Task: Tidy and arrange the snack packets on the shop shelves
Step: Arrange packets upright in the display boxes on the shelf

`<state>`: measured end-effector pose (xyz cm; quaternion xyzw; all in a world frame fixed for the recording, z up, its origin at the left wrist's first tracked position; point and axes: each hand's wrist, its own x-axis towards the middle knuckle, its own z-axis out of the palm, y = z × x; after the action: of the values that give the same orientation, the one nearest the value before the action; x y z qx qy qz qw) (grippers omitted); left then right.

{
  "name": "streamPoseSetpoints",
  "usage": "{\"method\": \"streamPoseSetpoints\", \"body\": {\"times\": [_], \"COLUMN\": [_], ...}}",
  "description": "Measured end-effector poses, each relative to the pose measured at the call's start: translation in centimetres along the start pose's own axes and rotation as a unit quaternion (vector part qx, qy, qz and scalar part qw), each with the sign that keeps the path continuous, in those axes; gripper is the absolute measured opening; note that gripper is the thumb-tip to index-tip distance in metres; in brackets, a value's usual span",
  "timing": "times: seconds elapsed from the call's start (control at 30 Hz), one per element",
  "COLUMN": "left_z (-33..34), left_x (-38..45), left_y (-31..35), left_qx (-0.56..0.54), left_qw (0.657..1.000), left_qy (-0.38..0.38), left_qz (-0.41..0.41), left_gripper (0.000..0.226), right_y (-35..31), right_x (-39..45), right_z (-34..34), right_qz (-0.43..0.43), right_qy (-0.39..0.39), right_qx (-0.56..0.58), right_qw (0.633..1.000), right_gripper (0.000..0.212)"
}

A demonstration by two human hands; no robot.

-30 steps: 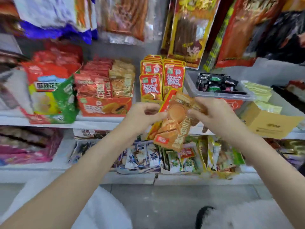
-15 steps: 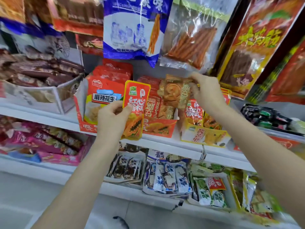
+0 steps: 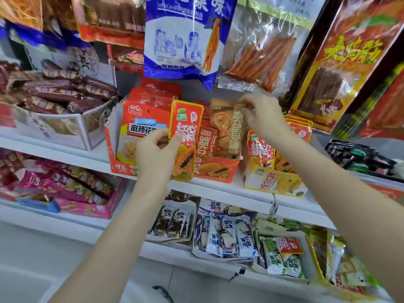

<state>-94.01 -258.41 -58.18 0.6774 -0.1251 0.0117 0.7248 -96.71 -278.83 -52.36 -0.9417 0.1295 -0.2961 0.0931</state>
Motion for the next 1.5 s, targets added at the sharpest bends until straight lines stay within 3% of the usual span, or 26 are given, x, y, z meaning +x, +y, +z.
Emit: {"method": "streamPoseSetpoints", "body": {"times": [0.17,0.27,0.37,0.5,0.57,0.67,0.7,0.8,0.93,1.1,1.17,1.23,1.37,1.43,1.5], "left_z": [-0.2,-0.1,-0.1,0.1,0.0,-0.4,-0.5,-0.6,-0.6,-0.2,-0.1,0.0,1.6,3.0,4.6], "left_x": [-0.1,-0.2,-0.2,-0.3,-0.3,0.1,0.2,0.3,0.2,0.2,-0.1,-0.3,-1.1,-1.6,-2.1], "left_y": [0.2,0.3,0.4,0.3,0.2,0.0,-0.1,-0.4,-0.4,-0.6,-0.7,-0.6,0.0,0.1,0.1], "left_qx": [0.002,0.01,0.02,0.027,0.032,0.033,0.035,0.037,0.033,0.033,0.036,0.048,0.044,0.04,0.071], "left_qw": [1.0,0.999,0.999,0.999,0.998,0.998,0.998,0.998,0.999,0.999,0.998,0.995,0.978,0.969,0.965], "left_qy": [0.019,0.021,0.024,0.018,0.016,0.02,0.02,0.016,0.009,-0.027,-0.045,-0.078,-0.202,-0.245,-0.251], "left_qz": [0.013,0.024,0.032,0.04,0.042,0.041,0.042,0.044,0.038,0.019,0.028,0.039,0.005,0.004,0.03], "left_gripper": [0.015,0.014,0.02,0.022,0.02,0.014,0.012,0.01,0.009,0.013,0.014,0.016,0.018,0.012,0.006], "right_y": [1.5,1.4,1.0,1.2,1.2,0.2,-0.3,-1.3,-2.0,-1.8,-1.2,-0.8,-0.6,-0.2,0.7], "right_x": [-2.7,-2.5,-2.2,-2.1,-2.3,-3.4,-3.7,-3.9,-3.2,-3.6,-4.5,-6.0,-9.5,-10.4,-10.5], "right_z": [2.7,2.8,3.1,4.5,4.5,4.0,3.9,4.6,5.8,5.4,4.3,2.7,-0.5,-1.1,-2.0], "right_qz": [0.014,0.052,0.076,0.072,0.07,0.006,0.006,0.073,0.134,0.129,0.142,0.166,0.196,0.203,0.228], "right_qy": [-0.074,-0.102,-0.09,-0.135,-0.099,0.039,0.025,-0.112,-0.094,-0.143,-0.109,-0.076,-0.188,-0.198,-0.138], "right_qx": [-0.069,-0.042,-0.025,-0.145,-0.138,-0.059,-0.014,0.059,0.157,0.136,0.164,0.271,0.497,0.494,0.475], "right_qw": [0.995,0.992,0.993,0.978,0.983,0.998,1.0,0.989,0.974,0.972,0.97,0.945,0.824,0.822,0.838], "right_gripper": [0.03,0.025,0.029,0.024,0.029,0.029,0.026,0.02,0.014,0.018,0.017,0.016,0.033,0.028,0.021]}}
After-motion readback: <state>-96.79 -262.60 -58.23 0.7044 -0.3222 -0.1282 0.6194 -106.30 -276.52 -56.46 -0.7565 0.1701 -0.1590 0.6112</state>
